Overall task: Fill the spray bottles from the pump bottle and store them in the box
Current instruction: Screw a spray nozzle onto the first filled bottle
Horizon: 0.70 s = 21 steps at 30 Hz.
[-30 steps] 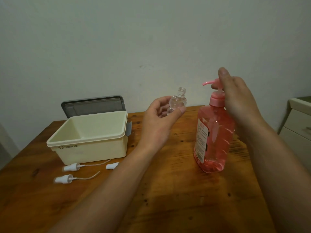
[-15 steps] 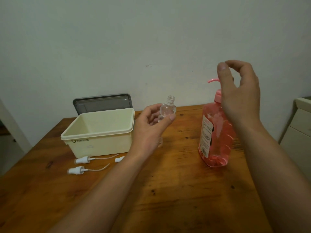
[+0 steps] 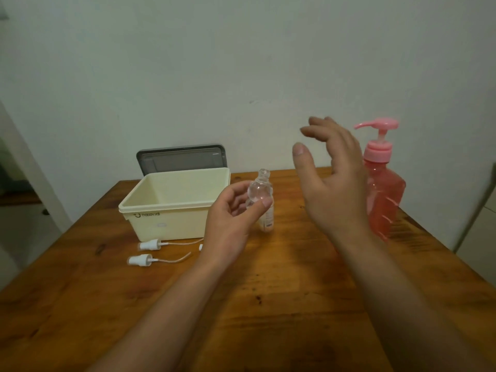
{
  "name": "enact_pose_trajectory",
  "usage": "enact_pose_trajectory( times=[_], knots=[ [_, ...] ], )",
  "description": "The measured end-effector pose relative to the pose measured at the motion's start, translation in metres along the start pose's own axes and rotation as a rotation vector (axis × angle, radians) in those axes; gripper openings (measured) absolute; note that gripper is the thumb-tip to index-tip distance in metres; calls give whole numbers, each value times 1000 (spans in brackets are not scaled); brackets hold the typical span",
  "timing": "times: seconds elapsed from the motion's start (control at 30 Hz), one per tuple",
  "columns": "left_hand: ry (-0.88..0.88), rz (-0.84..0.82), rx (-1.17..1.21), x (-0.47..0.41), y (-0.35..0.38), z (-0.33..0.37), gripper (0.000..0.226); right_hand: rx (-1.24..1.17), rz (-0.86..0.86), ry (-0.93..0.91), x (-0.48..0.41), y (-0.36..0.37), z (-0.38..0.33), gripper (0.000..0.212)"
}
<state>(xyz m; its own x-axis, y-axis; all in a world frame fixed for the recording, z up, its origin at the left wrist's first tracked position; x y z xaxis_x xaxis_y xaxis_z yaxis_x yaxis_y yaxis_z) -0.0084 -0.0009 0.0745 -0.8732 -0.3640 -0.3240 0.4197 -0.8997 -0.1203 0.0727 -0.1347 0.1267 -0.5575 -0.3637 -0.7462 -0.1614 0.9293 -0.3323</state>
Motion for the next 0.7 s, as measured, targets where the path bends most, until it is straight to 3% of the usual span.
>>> enact_pose_trajectory(
  times=[0.37, 0.53, 0.7],
  knots=[
    [-27, 40, 10, 21, -28, -18, 37, -304, -331, 267, 49, 65, 21, 25],
    [-53, 45, 5, 29, -31, -30, 29, -419, -487, 403, 65, 86, 27, 53],
    [-104, 49, 49, 37, -33, -42, 31, -428, -530, 440, 71, 99, 31, 39]
  ],
)
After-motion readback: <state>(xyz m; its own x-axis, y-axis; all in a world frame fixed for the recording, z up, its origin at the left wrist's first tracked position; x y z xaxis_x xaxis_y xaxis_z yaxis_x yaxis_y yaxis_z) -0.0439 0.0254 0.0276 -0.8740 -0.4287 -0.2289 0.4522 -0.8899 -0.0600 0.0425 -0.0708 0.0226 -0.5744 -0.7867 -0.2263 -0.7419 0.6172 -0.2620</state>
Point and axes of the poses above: each hand's wrist, its own x-axis away from the middle knuckle, its own y-axis out of the palm, z = x × y, the point moved 3 cm from there along -x, towards the middle knuckle, and after that the axes turned 14 degrees about -z, right-handed, at the moved point
